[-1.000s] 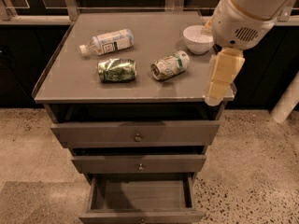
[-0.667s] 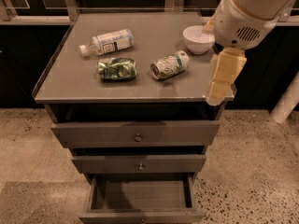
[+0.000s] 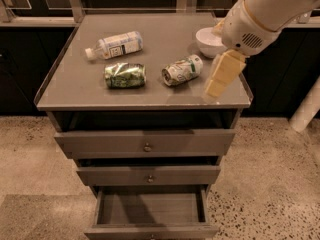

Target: Place green can into bottom drawer

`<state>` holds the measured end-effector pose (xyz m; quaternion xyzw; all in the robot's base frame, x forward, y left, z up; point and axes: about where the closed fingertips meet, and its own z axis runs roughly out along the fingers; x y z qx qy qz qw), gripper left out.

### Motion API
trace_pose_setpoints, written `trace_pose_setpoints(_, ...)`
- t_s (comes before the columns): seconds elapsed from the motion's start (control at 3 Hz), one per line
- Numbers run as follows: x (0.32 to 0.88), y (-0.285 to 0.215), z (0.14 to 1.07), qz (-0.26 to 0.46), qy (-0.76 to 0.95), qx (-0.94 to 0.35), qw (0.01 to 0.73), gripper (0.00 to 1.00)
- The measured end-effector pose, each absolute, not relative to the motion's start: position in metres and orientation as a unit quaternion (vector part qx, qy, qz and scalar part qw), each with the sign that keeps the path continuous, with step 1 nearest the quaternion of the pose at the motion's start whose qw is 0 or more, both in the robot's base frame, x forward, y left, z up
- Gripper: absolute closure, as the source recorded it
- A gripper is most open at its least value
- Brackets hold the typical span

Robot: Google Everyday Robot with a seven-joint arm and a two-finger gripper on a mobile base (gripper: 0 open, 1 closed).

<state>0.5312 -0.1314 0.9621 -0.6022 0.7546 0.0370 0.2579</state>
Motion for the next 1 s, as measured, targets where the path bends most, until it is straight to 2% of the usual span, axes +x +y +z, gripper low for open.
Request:
trace_pose_setpoints(0.33, 0.568, -0.108, 0.953, 0.073, 0.745, -0.590, 0.302, 0.00)
trace_pose_setpoints(0.67, 0.599, -0.069, 0.935, 0.126, 0.725, -0.599, 0.316, 0.00)
trace_pose_setpoints(1.0, 0.599, -0.069, 0.935, 0.126, 0.725, -0.599, 0.316, 0.00)
